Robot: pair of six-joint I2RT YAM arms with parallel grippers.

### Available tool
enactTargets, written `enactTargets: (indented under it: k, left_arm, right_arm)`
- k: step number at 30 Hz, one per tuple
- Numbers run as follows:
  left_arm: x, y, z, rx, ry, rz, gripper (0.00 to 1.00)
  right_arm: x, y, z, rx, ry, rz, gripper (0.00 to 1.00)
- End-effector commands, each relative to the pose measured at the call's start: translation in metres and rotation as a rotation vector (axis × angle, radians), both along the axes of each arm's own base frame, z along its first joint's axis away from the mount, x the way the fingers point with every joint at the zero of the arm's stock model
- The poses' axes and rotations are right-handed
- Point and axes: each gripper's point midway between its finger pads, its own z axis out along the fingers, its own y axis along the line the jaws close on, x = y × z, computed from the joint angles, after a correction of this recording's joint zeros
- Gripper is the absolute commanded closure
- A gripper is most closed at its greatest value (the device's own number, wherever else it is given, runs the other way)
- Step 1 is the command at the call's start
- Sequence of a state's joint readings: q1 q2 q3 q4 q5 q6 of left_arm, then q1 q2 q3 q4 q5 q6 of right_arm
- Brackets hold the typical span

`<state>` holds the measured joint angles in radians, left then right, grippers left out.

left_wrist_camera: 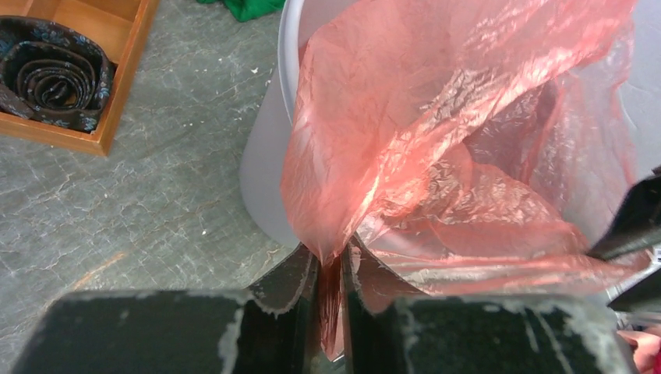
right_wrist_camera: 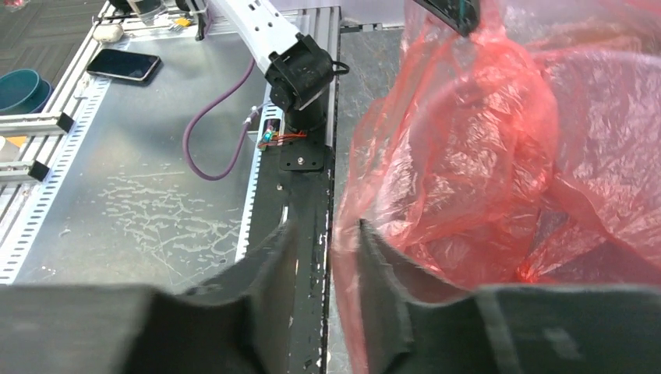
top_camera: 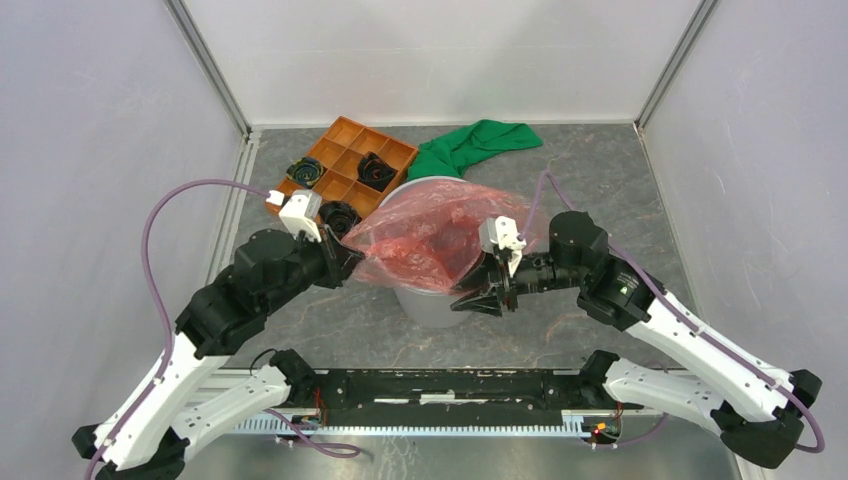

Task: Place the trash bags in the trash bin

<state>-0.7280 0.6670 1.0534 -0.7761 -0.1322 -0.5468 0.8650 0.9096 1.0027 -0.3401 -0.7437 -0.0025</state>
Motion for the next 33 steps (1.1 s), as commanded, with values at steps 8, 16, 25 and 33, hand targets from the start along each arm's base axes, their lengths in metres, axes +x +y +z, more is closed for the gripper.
enactTargets:
  k: [8,16,25,33]
  left_arm:
    - [0.006,0.005,0.02,-0.062,-0.011,0.074,0.68]
    - [0.013,0.016,0.017,-0.035,-0.011,0.144,0.66]
    - [0.031,0.022,-0.01,0.024,-0.012,0.233,0.81]
    - [0.041,0.021,-0.043,-0.038,-0.017,0.294,0.83]
  right_arm:
    - [-0.023,0.005,-0.003,0.056,0.003,0.063,0.9]
    - [-0.026,0.002,-0.04,0.006,0.011,0.038,0.86]
    - [-0.008,0.005,-0.087,0.05,-0.054,-0.07,0.68]
    - [0.008,-0.011,-0.09,0.003,-0.023,-0.228,0.35]
